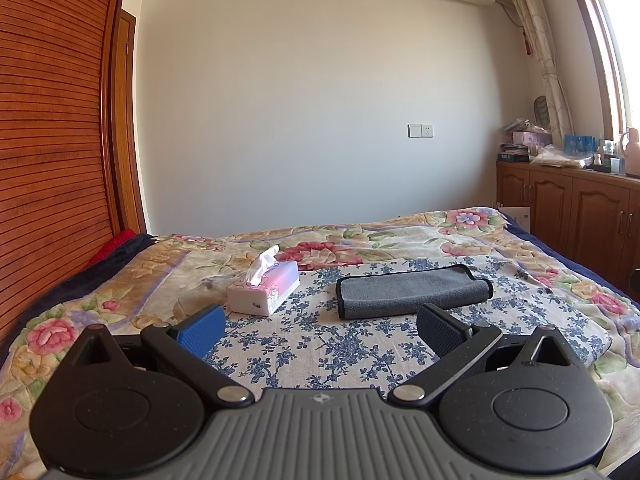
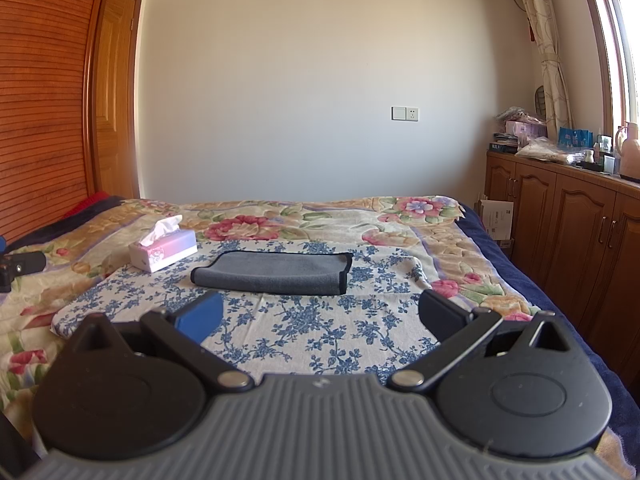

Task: Fold towel

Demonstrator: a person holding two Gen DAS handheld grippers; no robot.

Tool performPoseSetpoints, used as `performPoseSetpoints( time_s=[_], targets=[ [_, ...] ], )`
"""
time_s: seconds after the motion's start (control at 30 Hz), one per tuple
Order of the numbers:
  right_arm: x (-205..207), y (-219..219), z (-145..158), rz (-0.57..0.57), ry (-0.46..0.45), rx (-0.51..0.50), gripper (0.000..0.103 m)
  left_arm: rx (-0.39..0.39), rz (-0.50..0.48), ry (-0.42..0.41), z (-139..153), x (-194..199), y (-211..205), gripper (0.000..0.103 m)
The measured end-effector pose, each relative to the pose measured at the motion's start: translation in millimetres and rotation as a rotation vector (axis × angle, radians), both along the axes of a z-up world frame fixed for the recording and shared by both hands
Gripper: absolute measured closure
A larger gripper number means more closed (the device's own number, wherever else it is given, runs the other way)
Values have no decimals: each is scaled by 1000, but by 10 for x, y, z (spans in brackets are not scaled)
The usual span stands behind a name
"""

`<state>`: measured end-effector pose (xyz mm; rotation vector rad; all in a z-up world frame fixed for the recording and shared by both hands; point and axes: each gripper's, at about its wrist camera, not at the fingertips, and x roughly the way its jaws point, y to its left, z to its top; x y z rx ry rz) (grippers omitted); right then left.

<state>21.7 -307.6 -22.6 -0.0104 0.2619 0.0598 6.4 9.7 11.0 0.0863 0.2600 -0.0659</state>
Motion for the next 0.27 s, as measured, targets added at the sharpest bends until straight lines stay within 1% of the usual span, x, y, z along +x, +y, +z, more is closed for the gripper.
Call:
performPoseSetpoints(
  time_s=[0.27],
  targets=[
    [0, -1, 0, 0, 0, 0, 0, 1, 0, 0, -3, -2, 8, 0]
  ],
)
